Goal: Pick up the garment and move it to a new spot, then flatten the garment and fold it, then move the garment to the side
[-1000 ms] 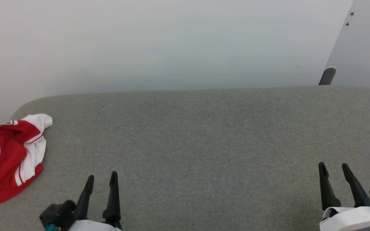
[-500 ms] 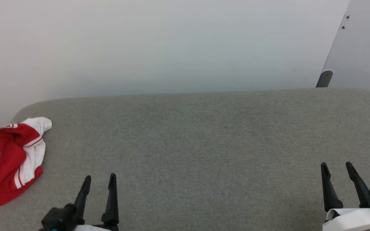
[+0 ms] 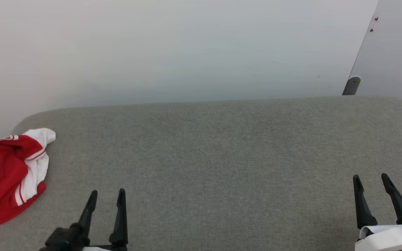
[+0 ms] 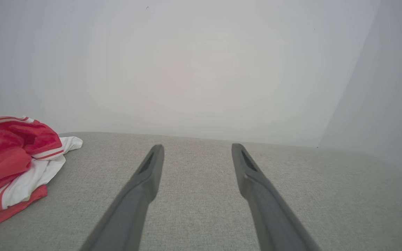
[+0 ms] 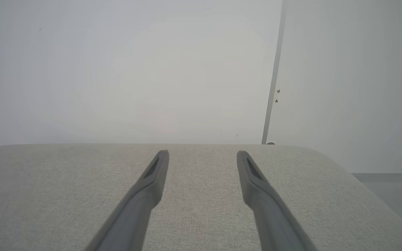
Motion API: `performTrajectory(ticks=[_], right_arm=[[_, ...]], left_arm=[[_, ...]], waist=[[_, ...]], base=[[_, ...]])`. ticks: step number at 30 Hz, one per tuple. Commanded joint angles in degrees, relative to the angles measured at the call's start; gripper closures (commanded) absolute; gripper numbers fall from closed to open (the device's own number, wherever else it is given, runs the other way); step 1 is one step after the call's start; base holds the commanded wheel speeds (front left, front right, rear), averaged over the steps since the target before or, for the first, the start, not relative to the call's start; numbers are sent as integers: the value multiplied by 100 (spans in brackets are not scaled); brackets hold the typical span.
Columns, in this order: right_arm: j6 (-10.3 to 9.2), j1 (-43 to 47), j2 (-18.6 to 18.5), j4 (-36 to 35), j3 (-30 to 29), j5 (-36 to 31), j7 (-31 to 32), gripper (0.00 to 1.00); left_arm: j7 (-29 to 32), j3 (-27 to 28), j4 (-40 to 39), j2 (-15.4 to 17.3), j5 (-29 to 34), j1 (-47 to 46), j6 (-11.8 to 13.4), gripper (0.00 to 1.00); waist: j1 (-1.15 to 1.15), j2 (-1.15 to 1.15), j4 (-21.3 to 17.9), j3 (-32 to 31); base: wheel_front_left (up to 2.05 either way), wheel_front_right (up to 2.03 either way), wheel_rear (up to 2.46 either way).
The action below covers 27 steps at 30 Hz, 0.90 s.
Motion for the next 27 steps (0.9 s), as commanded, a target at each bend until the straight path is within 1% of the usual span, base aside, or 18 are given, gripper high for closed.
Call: performTrajectory(ticks=[1, 12, 20, 24, 27], right_arm=[[19, 61, -15, -14, -12, -14, -25, 0], [19, 52, -5, -23, -48, -22, -41, 0], [19, 57, -5, -15, -55, -1, -40, 0], [19, 62, 1, -10, -71, 22, -50, 0], [19, 85, -8, 2, -36, 46, -54, 0]], left_arm=[[-1, 19, -13, -14, 23, 43, -20, 0], [-1, 88, 1, -64, 54, 48, -114, 0], [-1, 62, 32, -118, 49, 47, -136, 0], [0, 60, 78, -123, 26, -55, -97, 0], [23, 59, 153, -71, 27, -129, -102, 0]], waist=[[0, 0, -1, 3], [0, 0, 2, 25], [0, 0, 24, 29], [0, 0, 172, 23], [0, 0, 381, -15]], base=[[0, 0, 0], [0, 0, 0], [0, 0, 0], [0, 0, 0], [0, 0, 0]])
